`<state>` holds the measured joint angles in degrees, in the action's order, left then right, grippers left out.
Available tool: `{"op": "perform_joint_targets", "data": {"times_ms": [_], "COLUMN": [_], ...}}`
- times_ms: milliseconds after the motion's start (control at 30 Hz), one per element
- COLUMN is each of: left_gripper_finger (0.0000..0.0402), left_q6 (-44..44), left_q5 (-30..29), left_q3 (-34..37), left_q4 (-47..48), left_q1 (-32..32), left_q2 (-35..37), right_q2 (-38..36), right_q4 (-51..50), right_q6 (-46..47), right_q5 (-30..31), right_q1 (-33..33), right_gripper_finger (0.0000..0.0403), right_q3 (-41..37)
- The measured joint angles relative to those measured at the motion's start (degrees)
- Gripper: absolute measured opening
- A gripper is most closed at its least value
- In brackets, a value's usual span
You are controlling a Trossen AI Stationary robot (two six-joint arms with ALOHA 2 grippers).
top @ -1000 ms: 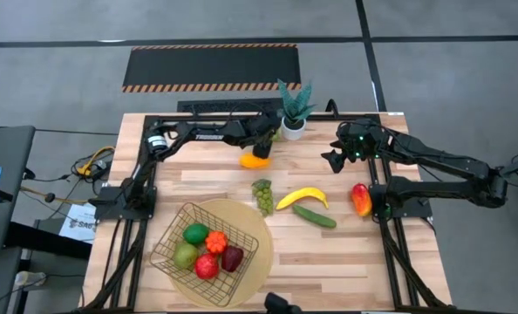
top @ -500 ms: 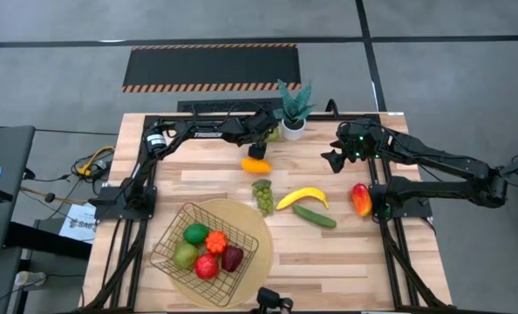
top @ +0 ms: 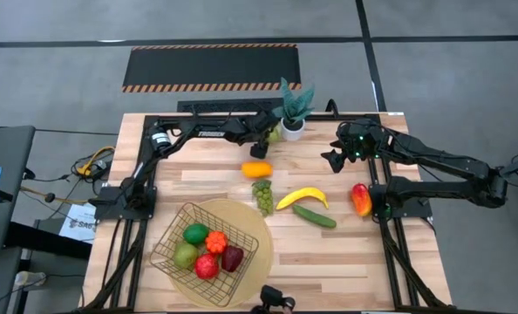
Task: Build produce basket
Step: Put the pear into the mesh basket
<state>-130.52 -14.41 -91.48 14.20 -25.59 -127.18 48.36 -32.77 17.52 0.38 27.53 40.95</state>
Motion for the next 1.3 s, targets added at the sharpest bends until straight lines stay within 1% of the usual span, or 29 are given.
{"op": "perform_joint_targets", "data": {"times_ms": [100,200,500,633,800,1033,1133,1300], "left_gripper_finger": [0.0365,0.0356,0.0303,0.0288,0.0292,0.0292,0.0292,0.0292], "left_q6": [-0.7,-0.7,-0.7,-0.7,-0.3,2.4,3.9,8.4], "left_q5": [-0.9,0.0,0.2,0.2,0.3,-1.0,-1.5,-2.8], "left_q3": [-0.3,-0.3,-0.3,-0.3,-0.3,-0.3,-0.3,-0.3], "left_q4": [-0.9,-1.5,-3.2,-3.7,-4.4,-3.8,-1.8,4.2], "left_q1": [0.5,0.5,1.3,1.8,2.8,3.9,4.4,5.7], "left_q2": [-1.0,-1.0,-1.0,-1.0,-0.5,3.1,5.4,9.9], "right_q2": [0.0,0.0,0.0,0.0,0.0,0.0,0.0,0.0], "right_q4": [0.2,0.2,0.2,0.2,0.2,0.2,0.2,0.2], "right_q6": [0.0,0.1,0.1,0.1,0.0,0.0,0.0,0.0], "right_q5": [0.1,0.1,0.2,0.2,0.1,0.1,0.1,0.1], "right_q1": [0.0,0.0,0.0,0.0,0.0,0.0,0.0,0.0], "right_gripper_finger": [0.0311,0.0311,0.0311,0.0311,0.0311,0.0311,0.0311,0.0311], "right_q3": [0.0,0.0,0.0,0.0,0.0,0.0,0.0,0.0]}}
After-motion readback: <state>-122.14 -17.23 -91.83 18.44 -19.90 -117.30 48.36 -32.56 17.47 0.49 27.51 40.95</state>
